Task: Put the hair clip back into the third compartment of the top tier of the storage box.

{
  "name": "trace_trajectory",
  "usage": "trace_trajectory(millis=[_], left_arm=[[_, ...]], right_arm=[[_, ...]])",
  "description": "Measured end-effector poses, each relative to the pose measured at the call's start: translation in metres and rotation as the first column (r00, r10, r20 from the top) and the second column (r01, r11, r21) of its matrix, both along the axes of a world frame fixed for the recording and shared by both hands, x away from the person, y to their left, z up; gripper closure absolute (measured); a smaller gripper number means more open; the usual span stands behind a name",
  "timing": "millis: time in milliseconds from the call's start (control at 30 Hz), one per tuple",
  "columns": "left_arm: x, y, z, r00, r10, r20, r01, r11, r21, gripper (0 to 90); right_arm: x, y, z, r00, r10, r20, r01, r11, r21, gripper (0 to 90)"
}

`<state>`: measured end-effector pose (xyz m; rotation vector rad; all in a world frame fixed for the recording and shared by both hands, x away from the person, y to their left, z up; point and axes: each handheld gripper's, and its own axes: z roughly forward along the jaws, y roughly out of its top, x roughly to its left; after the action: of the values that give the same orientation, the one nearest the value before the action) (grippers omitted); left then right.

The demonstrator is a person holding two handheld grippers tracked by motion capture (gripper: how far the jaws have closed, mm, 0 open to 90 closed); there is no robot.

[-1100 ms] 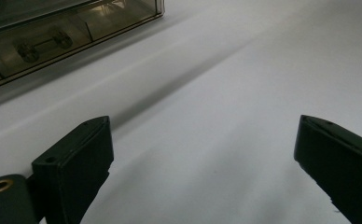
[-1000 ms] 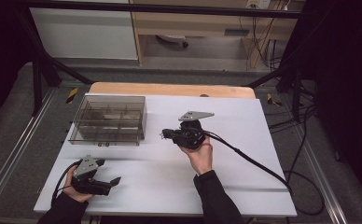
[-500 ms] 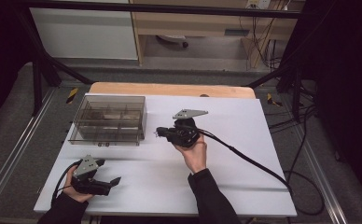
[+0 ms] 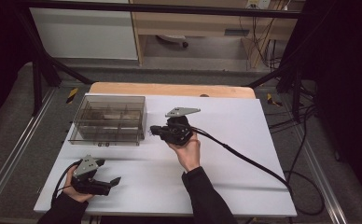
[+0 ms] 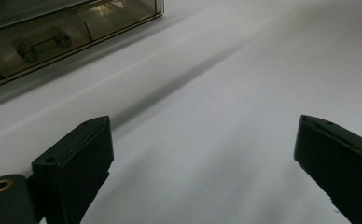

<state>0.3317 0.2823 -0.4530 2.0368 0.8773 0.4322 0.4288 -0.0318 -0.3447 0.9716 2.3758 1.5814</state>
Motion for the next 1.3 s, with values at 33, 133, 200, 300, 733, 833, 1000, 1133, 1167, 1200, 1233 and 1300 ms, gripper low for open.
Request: trace_trajectory(millis=[33, 133, 200, 300, 733, 833, 1000, 1133, 1167, 1200, 1233, 1300], left_arm=[[0.000, 0.000, 0.000, 1.0000, 0.000, 0.000, 0.000, 1.0000, 0.000, 4.4], [0.000, 0.000, 0.000, 1.0000, 0.000, 0.001, 0.000, 1.0000, 0.000, 4.4], [0.000, 0.000, 0.000, 1.0000, 0.000, 0.000, 0.000, 1.0000, 0.001, 4.4], [0.000, 0.000, 0.000, 1.0000, -0.001, 0.001, 0.001, 1.0000, 0.001, 4.4], [0.000, 0.000, 0.000, 1.0000, -0.002, 0.000, 0.002, 1.0000, -0.001, 4.4], [0.000, 0.000, 0.000, 1.0000, -0.003, 0.000, 0.003, 1.0000, -0.001, 4.4], [0.000, 0.000, 0.000, 1.0000, 0.000, 0.002, 0.000, 1.0000, -0.004, 4.4], [0.000, 0.000, 0.000, 1.0000, -0.001, 0.002, 0.001, 1.0000, -0.005, 4.4], [0.000, 0.001, 0.001, 1.0000, -0.001, 0.001, 0.001, 1.0000, -0.006, 4.4], [0.000, 0.001, 0.001, 1.0000, 0.000, 0.001, 0.000, 1.0000, -0.007, 4.4], [0.000, 0.001, 0.000, 1.0000, 0.000, 0.001, 0.000, 1.0000, -0.006, 4.5], [0.000, 0.000, 0.000, 1.0000, -0.001, 0.002, 0.001, 1.0000, -0.005, 4.4]], right_arm=[[0.000, 0.001, 0.000, 1.0000, 0.001, 0.002, -0.001, 1.000, 0.000, 89.5], [0.001, 0.006, 0.000, 1.0000, 0.004, 0.003, -0.004, 1.000, 0.001, 89.5], [0.001, 0.009, 0.000, 1.0000, 0.006, 0.004, -0.006, 1.000, 0.004, 89.4], [0.002, 0.013, 0.000, 1.0000, 0.007, 0.005, -0.007, 1.000, -0.002, 89.4], [0.008, 0.034, 0.002, 0.9998, 0.016, 0.008, -0.016, 1.000, -0.008, 89.4], [0.009, 0.039, 0.002, 0.9998, 0.016, 0.007, -0.016, 1.000, -0.014, 89.5], [0.011, 0.046, 0.002, 0.9995, 0.031, 0.007, -0.031, 0.999, -0.012, 89.5], [0.013, 0.050, 0.000, 0.9996, 0.028, 0.000, -0.028, 0.999, -0.018, 89.5], [0.013, 0.051, 0.000, 0.9996, 0.029, 0.000, -0.029, 0.999, -0.020, 89.4], [0.013, 0.052, 0.000, 0.9996, 0.030, -0.001, -0.030, 0.999, -0.021, 89.4], [0.014, 0.053, 0.000, 0.9996, 0.030, 0.000, -0.030, 0.999, -0.022, 89.4], [0.015, 0.055, -0.001, 0.9995, 0.031, -0.001, -0.031, 0.999, -0.023, 89.4]])
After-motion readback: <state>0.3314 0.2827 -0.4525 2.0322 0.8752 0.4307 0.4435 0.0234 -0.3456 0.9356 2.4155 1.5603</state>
